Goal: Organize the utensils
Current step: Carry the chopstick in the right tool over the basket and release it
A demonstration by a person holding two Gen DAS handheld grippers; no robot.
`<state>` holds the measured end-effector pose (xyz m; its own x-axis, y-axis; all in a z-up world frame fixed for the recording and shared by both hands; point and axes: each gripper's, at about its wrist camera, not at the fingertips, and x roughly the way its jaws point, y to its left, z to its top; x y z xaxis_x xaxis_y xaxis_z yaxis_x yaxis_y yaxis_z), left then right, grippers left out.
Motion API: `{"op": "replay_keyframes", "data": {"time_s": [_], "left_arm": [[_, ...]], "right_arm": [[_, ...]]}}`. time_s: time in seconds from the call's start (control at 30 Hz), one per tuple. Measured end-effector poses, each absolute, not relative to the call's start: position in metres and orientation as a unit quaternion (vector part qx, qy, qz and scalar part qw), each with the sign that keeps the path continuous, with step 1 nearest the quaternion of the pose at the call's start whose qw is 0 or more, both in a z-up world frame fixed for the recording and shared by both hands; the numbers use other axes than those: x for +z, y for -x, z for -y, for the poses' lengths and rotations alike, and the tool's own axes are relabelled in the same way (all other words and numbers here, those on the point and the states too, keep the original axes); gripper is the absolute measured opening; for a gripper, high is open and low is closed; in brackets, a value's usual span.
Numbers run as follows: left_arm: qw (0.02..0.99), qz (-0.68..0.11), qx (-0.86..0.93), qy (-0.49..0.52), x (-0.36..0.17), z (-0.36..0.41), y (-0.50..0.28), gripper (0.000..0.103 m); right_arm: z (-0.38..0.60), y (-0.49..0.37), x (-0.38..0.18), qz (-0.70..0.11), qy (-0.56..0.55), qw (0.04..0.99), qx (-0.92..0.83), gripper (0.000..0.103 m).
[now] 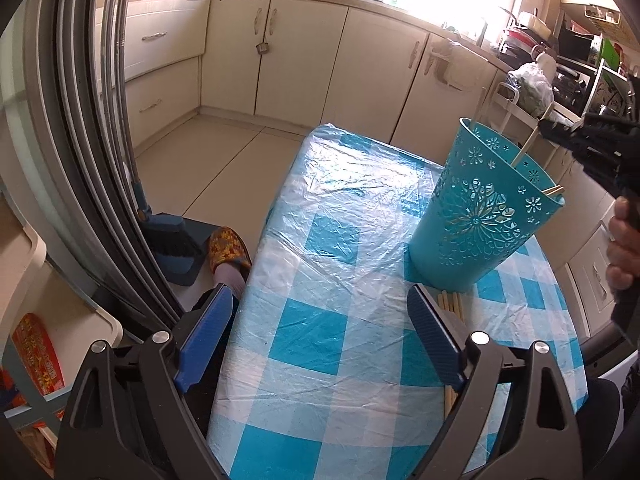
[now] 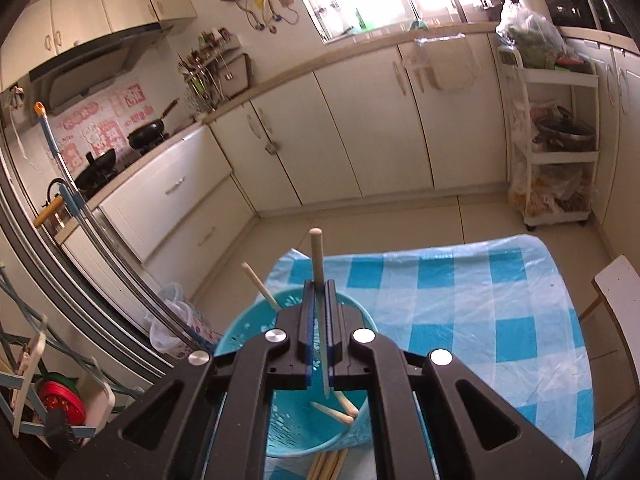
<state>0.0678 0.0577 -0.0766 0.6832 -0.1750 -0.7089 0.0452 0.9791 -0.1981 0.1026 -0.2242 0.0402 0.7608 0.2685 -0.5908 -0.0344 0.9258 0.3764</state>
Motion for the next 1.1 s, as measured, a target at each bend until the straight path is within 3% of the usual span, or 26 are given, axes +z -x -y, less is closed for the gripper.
{"op": "replay_keyframes", "data": {"time_s": [0.23,0.33,0.6,0.67,1.1], "left_arm": [[0.917,-0.388,-0.063,0.074,-0.070,-0.055,-0.062,0.086],[0.919,-0.385,-0.061,0.068,-0.067,-0.053,-0.059,0.087],[0.923,-0.378,-0.048,0.047,-0.058,-0.052,-0.052,0.089],[0.925,-0.375,-0.046,0.043,-0.055,-0.051,-0.048,0.089],[0.940,-0.338,-0.047,0.001,-0.033,-0.035,-0.022,0.092]], "right_arm": [[0.222,-0.102,0.033,-0.358,-0.175,0.914,0.072,0.006],[0.226,-0.095,0.036,-0.351,-0.185,0.916,0.067,0.014],[0.238,-0.037,0.067,-0.288,-0.190,0.938,0.045,0.020],[0.239,-0.015,0.073,-0.272,-0.185,0.944,0.037,0.029],[0.249,0.075,0.086,-0.214,-0.172,0.961,-0.030,0.039]]}}
